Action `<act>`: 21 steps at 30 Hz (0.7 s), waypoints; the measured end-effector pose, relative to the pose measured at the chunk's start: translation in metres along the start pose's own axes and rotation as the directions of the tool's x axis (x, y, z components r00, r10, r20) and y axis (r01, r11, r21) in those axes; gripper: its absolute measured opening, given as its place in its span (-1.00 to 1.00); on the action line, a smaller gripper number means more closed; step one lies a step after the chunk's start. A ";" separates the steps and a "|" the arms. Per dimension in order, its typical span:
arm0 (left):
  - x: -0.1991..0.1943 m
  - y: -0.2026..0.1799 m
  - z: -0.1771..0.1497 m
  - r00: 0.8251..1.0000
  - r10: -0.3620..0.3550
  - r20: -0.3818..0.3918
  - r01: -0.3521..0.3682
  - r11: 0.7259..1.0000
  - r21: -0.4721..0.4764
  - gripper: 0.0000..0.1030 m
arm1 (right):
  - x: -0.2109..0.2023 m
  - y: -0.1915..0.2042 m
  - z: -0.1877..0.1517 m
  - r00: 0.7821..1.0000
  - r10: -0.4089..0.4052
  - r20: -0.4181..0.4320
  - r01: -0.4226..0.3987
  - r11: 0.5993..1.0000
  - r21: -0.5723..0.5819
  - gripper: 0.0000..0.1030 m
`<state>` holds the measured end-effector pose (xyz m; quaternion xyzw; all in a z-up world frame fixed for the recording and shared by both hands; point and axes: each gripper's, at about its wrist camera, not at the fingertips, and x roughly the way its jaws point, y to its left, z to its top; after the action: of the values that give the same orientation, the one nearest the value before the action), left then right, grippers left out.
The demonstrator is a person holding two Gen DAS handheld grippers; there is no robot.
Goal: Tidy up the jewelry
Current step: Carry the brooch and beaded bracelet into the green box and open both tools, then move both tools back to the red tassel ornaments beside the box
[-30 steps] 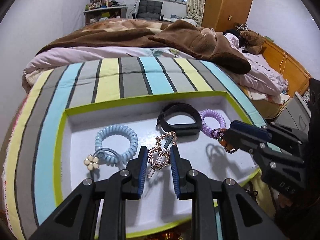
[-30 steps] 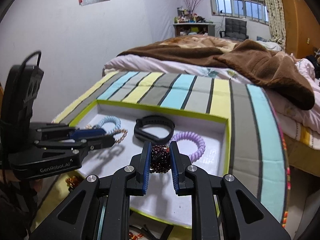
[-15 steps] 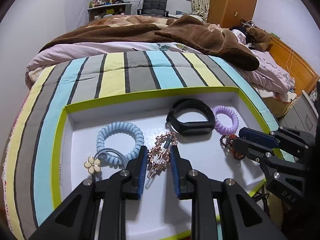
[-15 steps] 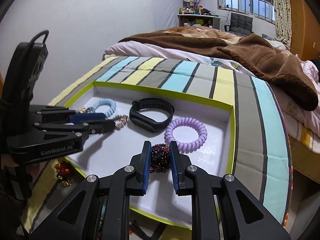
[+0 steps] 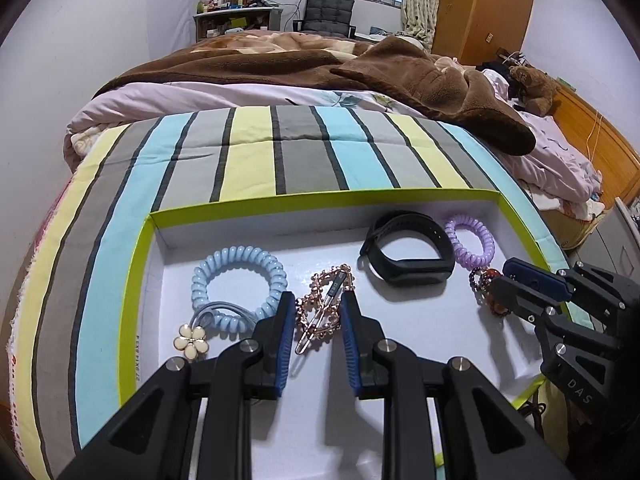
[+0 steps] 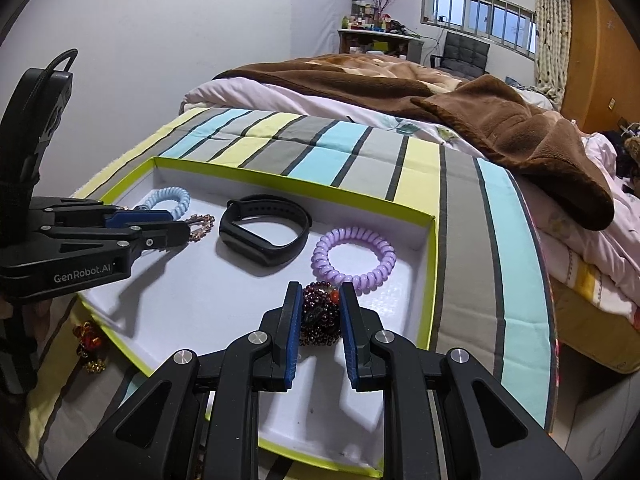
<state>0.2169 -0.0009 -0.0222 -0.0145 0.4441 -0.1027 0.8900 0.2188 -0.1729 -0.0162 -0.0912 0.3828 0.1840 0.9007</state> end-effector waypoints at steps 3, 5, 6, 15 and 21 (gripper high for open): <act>-0.001 0.002 0.001 1.000 -0.008 -0.001 0.008 1.000 -0.007 -0.53 | 0.000 0.000 0.000 1.000 0.002 -0.002 -0.002 1.000 0.008 -0.62; -0.002 0.001 0.000 1.000 -0.012 -0.006 0.012 1.000 -0.008 -0.48 | 0.000 -0.002 0.000 1.000 0.018 -0.005 -0.018 1.000 0.024 -0.62; -0.002 0.001 -0.001 1.000 -0.017 -0.007 0.017 1.000 -0.005 -0.45 | 0.000 -0.002 0.000 0.999 0.032 -0.005 -0.032 0.999 0.034 -0.61; -0.018 0.000 -0.005 0.998 -0.058 0.020 0.058 0.998 -0.022 -0.31 | -0.005 -0.004 -0.001 0.998 0.070 0.008 -0.070 0.994 0.083 -0.51; -0.043 0.007 -0.010 0.994 -0.085 0.065 0.089 0.994 -0.060 -0.19 | -0.024 -0.001 -0.002 0.994 0.103 0.049 -0.107 0.990 0.096 -0.19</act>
<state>0.1848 0.0153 0.0046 -0.0652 0.4180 -0.1268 0.8972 0.2029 -0.1804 -0.0002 -0.0223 0.3759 0.2138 0.9014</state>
